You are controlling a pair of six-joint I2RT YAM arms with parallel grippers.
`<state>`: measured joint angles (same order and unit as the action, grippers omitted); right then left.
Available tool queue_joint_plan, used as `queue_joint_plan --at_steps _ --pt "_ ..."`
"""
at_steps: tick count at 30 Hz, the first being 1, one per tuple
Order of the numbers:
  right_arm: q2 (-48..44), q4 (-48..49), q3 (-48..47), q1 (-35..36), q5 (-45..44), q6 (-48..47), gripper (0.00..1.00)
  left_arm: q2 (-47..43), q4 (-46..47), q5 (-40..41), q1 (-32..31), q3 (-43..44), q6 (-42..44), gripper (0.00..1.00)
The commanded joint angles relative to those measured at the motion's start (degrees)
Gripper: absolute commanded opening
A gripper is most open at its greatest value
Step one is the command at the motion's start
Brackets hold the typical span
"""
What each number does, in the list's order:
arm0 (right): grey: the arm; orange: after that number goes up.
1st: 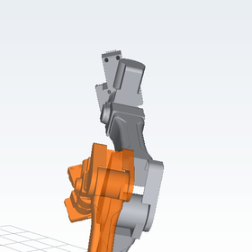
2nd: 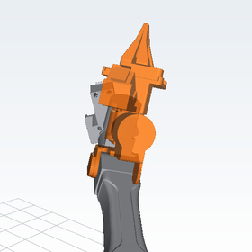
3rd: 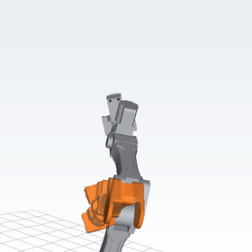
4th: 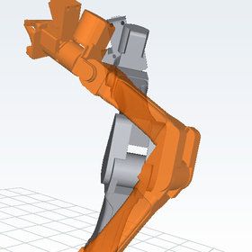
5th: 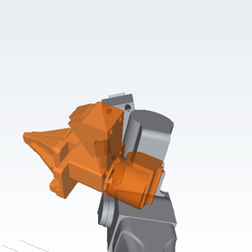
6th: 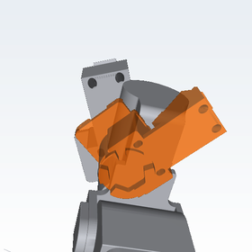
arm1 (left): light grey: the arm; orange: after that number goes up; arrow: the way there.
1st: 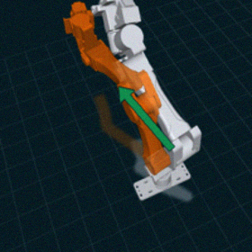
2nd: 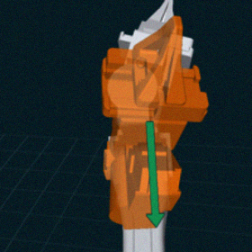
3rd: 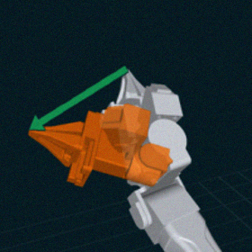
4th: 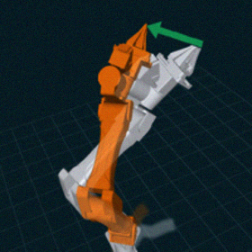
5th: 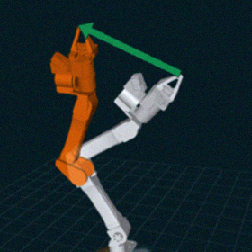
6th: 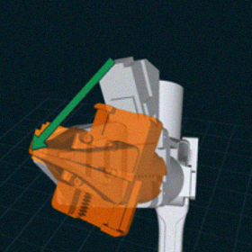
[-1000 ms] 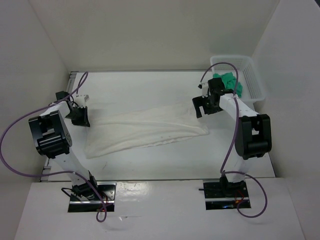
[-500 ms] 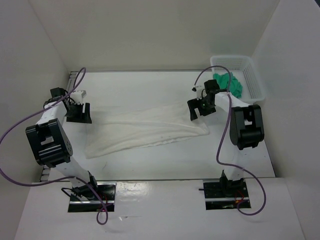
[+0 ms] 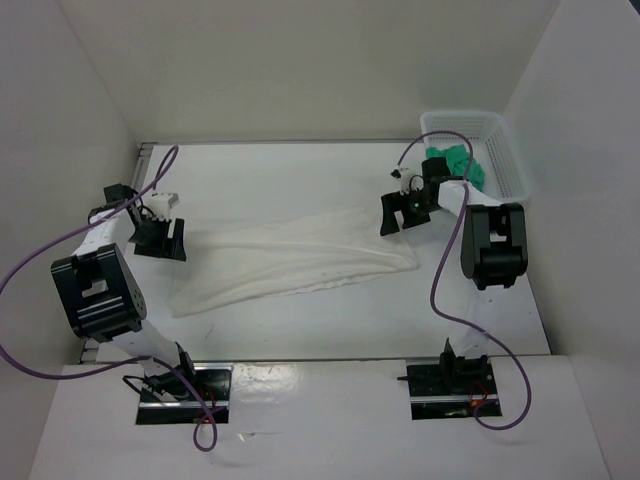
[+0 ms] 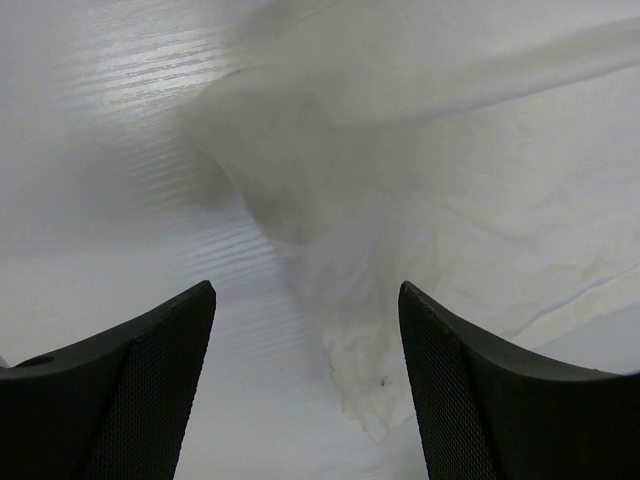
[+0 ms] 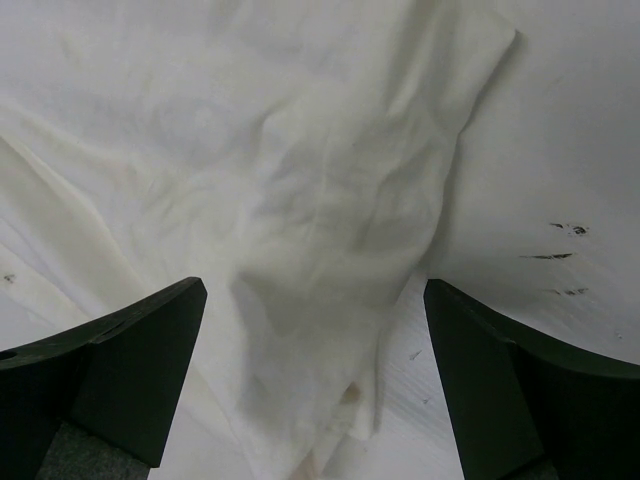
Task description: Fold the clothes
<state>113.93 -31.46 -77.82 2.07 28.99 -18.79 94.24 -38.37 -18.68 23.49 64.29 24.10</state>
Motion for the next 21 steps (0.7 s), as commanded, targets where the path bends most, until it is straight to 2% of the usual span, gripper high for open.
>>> queue_joint_plan --at_steps 1,13,21 --pt "4.46 -4.12 1.36 -0.31 2.91 -1.69 0.99 -2.13 -1.53 -0.58 0.33 -0.31 2.53 0.81" --pt "5.08 -10.72 1.36 -0.31 6.34 -3.98 0.94 -3.18 -3.91 1.71 0.33 0.75 4.38 0.81" --pt "4.55 -12.83 5.3 -0.31 5.2 -4.5 0.84 -4.24 -5.05 2.24 0.33 0.75 4.91 0.81"
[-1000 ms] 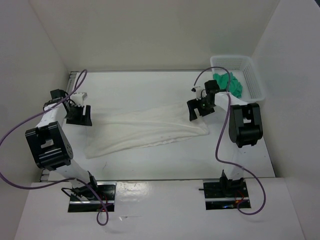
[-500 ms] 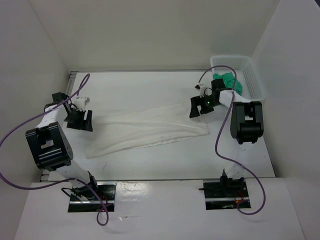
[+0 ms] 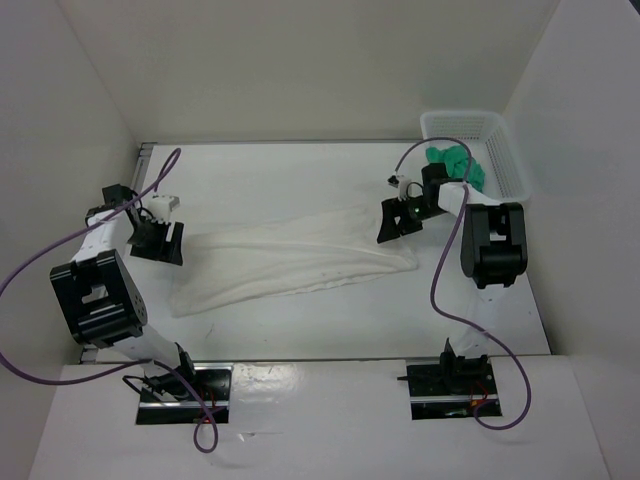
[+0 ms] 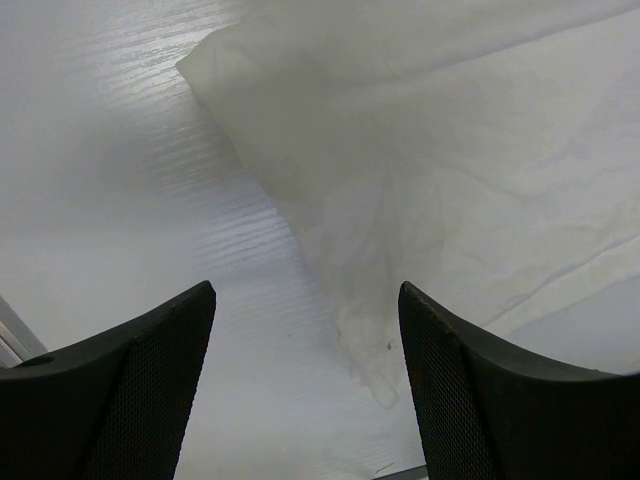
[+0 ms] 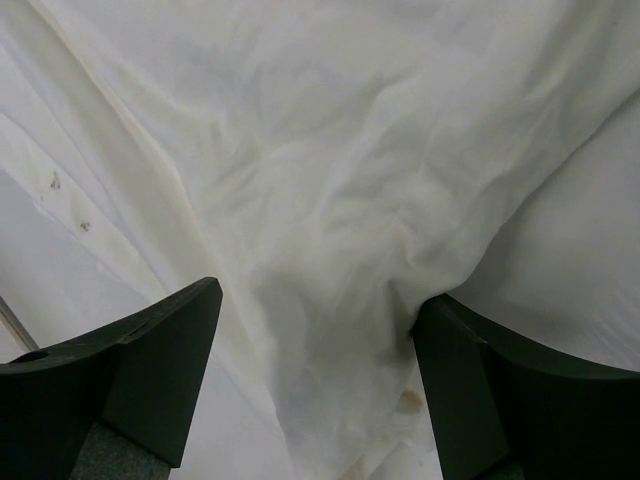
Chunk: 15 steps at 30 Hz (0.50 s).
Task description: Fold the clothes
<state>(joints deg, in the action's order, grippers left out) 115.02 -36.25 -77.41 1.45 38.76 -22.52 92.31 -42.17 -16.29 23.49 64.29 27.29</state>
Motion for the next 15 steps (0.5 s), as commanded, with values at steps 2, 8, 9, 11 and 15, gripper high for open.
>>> queue_joint_plan --at_steps 2,8,9,11,15 --pt "3.45 -8.05 5.42 0.3 -5.1 -1.29 0.82 -2.31 -1.77 -0.14 -0.19 0.75 2.24 0.81" --pt "4.68 -8.57 3.85 0.3 -3.08 -0.59 0.71 -2.93 -2.3 0.39 -0.72 0.75 2.24 0.81" --pt "5.29 -8.57 3.84 0.3 -2.3 -0.59 0.7 -3.45 -2.3 0.39 -0.72 0.75 2.24 0.81" --pt "6.0 -8.57 2.79 0.3 -1.67 0.63 0.66 -3.46 -2.3 0.39 -0.72 0.22 2.24 0.81" --pt "7.23 -8.57 2.26 0.3 -0.53 1.25 0.59 -3.46 -2.83 0.91 -0.72 0.22 2.77 0.81"
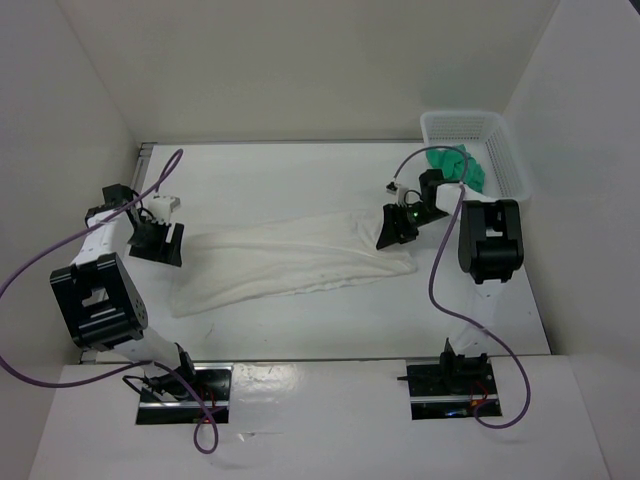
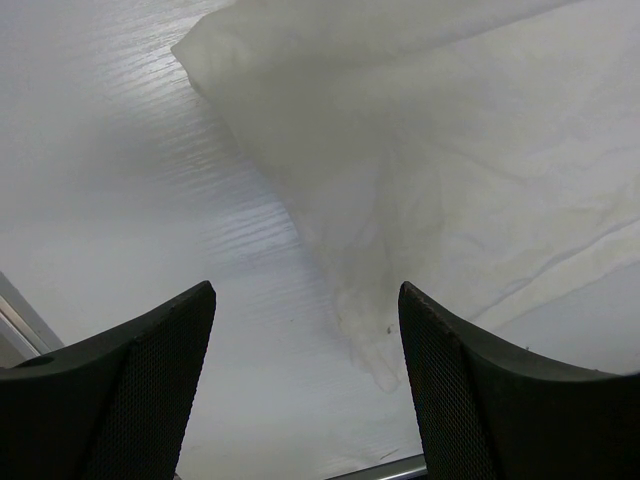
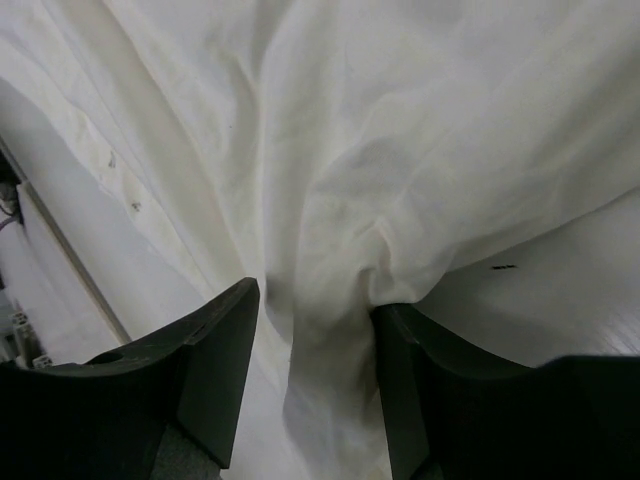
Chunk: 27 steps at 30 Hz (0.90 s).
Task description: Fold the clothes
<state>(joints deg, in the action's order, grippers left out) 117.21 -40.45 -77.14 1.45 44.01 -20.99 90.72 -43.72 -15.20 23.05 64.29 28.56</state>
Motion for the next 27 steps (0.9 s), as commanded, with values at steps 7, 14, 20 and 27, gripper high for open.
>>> queue_joint_plan --at_steps 7,14,20,27 --pt "5.58 -2.44 0.86 1.45 -5.78 2.01 0.29 -3.52 -1.8 -0.18 -0.28 0.75 1.5 0.81" --pt "4.26 -1.3 -0.46 1.97 -9.19 3.24 0.0 -4.06 -2.85 0.35 -0.28 1.27 1.5 0.82" --pt "-0.92 -2.44 -5.54 1.36 -18.58 3.85 0.0 -4.58 -3.91 0.35 -0.28 1.27 2.55 0.82" --pt "-2.95 -6.22 -16.53 -2.42 -30.11 3.24 0.0 -5.11 -3.91 0.35 -0.28 1.27 2.56 0.82"
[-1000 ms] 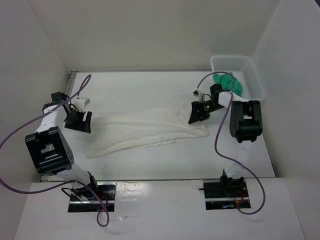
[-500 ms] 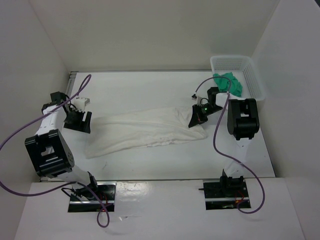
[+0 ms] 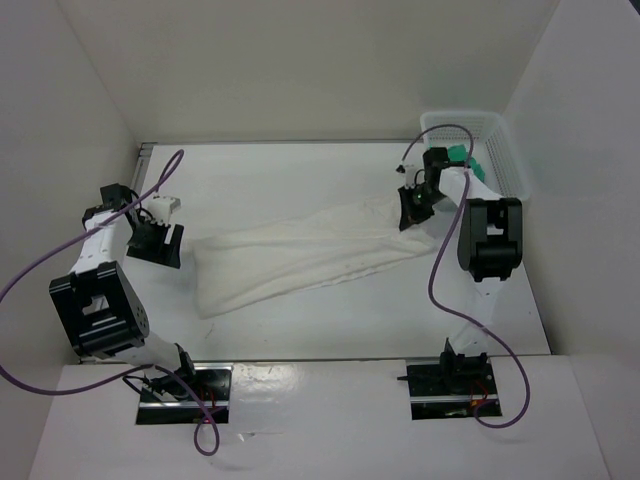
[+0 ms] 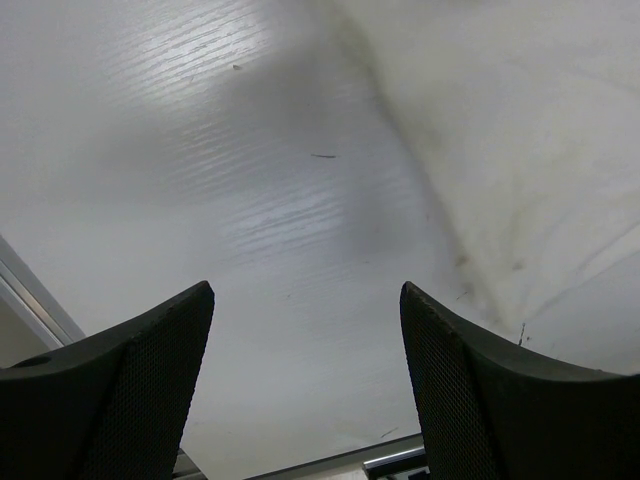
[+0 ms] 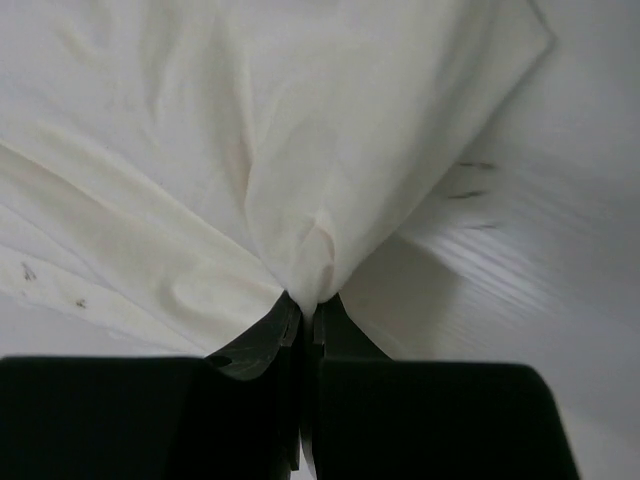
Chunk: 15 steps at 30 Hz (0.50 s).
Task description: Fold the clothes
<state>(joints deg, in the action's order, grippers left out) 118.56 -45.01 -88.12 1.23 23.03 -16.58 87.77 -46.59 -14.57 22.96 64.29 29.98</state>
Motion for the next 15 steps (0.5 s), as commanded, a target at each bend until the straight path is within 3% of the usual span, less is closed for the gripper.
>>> queue_joint_plan --at_steps 1,8,15 --pt "-4.31 -2.18 -6.79 -2.9 -10.01 -1.87 0.0 -2.68 -1.57 -0.29 -0.2 1.8 1.66 0.82" --pt "-5.45 -4.73 -15.41 -2.9 -14.33 -1.35 0.0 -2.69 -3.33 -1.43 -0.2 3.99 -0.71 0.82" --pt "-7.73 -7.63 -18.66 5.87 -16.96 0.41 0.0 -3.74 -6.84 -5.82 -0.2 7.33 -5.01 0.86"
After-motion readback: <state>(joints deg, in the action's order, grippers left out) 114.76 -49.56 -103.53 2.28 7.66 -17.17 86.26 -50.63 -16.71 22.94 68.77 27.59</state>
